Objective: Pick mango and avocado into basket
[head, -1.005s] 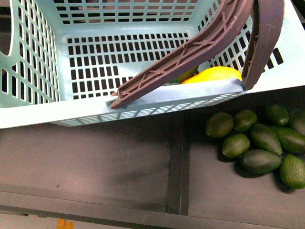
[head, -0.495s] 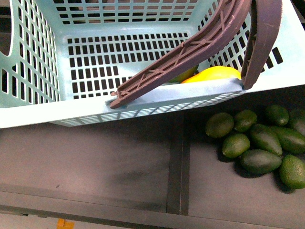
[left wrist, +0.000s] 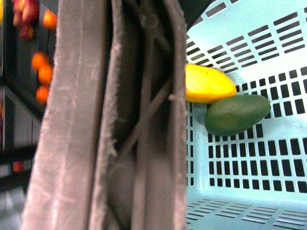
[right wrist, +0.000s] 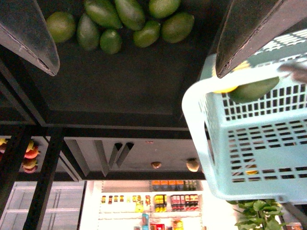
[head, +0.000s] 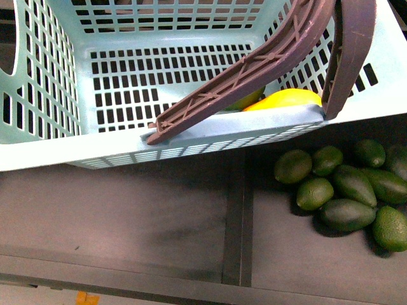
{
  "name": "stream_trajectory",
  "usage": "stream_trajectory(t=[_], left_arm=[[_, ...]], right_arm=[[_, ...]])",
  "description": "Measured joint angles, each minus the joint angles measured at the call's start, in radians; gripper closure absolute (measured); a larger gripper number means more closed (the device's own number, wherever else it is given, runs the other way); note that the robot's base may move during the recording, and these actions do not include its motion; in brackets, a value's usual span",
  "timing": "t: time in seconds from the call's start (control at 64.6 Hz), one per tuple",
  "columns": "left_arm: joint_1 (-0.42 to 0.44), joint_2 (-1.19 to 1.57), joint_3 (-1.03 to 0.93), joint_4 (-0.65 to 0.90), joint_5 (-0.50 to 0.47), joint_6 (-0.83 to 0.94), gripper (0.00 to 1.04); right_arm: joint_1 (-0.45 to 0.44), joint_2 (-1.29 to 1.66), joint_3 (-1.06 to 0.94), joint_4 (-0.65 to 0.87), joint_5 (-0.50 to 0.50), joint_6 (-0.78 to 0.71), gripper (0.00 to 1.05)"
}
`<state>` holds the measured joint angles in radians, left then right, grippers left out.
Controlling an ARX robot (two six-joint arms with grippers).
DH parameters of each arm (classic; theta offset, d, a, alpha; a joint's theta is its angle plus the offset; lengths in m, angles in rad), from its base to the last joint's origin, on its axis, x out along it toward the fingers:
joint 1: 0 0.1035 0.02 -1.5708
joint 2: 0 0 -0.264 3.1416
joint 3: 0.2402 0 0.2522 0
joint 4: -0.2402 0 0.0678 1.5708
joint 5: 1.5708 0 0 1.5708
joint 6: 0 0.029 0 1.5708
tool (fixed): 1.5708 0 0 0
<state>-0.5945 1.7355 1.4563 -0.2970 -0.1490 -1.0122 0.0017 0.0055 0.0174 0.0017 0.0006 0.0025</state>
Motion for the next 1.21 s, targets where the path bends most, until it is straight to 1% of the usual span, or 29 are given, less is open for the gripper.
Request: stream_trajectory(t=[0.062,0.139,0.247,0.356,0.449,0.541,0.665,0.758,0.975,1.16,1.176,1.207], left_arm=[[0.011,0.000,-0.012,0.024,-0.118,-0.114,0.91],[0.064,0.008,-0.016,0.051,-0.162,-0.192,0.91],[0.159,0.071,-0.016,0.075,-0.130,-0.257,0.91],[0.216,0.165,0.002,0.082,-0.090,-0.330,0.91],[0.269,0.326,0.112,0.068,-0.060,-0.453,0.91],[0.308,0.447,0.227,0.082,-0.046,-0.509,0.91],[0.329,0.474,0.229,0.119,-0.048,-0.530,0.91],[0.336,0.474,0.208,0.135,-0.024,-0.532,0.91],[0.347,0.465,0.087,0.196,0.019,-0.569,0.91],[0.346,0.431,0.009,0.245,0.026,-0.567,0.91],[0.345,0.427,0.000,0.248,0.026,-0.568,0.90],[0.345,0.420,-0.014,0.254,0.028,-0.570,0.86]], right_arm=[[0.000,0.000,0.000,0.000,0.000,0.000,0.09],[0.000,0.000,0.000,0.000,0.002,0.000,0.09],[0.000,0.000,0.000,0.000,0.000,0.000,0.09],[0.000,0.000,0.000,0.000,-0.001,0.000,0.09],[0.000,0.000,0.000,0.000,0.000,0.000,0.09],[0.000,0.000,0.000,0.000,-0.001,0.000,0.09],[0.000,0.000,0.000,0.000,0.000,0.000,0.09],[0.000,0.000,0.000,0.000,-0.001,0.000,0.09],[0.000,0.000,0.000,0.000,0.000,0.000,0.09],[0.000,0.000,0.000,0.000,0.000,0.000,0.09],[0.000,0.000,0.000,0.000,0.000,0.000,0.09],[0.000,0.000,0.000,0.000,0.000,0.000,0.09]])
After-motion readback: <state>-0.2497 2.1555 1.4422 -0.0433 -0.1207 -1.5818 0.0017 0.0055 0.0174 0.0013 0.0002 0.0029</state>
